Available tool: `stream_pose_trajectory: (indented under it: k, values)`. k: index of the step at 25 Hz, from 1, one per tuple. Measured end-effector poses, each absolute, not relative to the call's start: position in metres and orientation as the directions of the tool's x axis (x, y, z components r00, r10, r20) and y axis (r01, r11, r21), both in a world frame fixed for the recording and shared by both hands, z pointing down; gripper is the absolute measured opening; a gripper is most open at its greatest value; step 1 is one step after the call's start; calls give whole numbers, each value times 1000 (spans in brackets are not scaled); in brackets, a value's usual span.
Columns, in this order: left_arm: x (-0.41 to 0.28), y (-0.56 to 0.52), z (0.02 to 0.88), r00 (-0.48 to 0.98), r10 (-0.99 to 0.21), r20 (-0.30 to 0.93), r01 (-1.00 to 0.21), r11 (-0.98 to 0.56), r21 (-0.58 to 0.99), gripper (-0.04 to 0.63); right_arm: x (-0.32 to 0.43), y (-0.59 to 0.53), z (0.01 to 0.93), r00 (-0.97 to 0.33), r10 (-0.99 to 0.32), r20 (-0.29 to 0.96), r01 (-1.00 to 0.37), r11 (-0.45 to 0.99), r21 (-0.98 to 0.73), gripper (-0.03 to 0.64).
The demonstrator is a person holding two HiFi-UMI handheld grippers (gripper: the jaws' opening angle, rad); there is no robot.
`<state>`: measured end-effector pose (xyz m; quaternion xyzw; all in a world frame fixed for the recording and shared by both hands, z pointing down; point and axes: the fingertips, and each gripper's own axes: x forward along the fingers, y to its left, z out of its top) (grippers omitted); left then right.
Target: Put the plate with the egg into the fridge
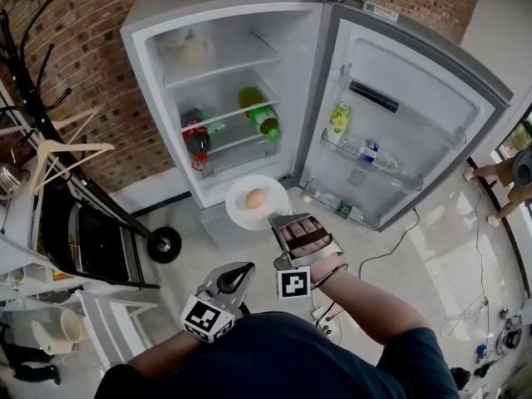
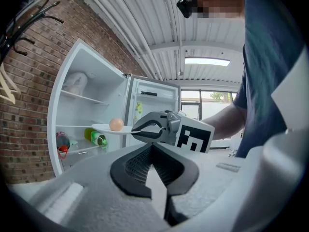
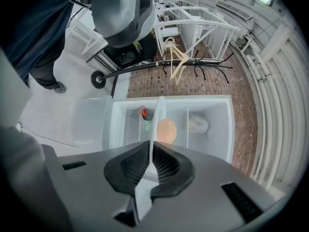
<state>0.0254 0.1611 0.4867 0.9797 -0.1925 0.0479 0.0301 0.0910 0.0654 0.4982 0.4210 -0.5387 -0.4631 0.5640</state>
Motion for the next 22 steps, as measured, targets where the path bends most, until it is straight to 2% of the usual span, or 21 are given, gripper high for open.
stream_pose_trajectory:
  k: [22]
  values:
    - [-23, -36, 470, 952, -295, 77, -301, -950, 79, 5, 58, -148, 494, 104, -964, 245, 59, 252, 966, 21]
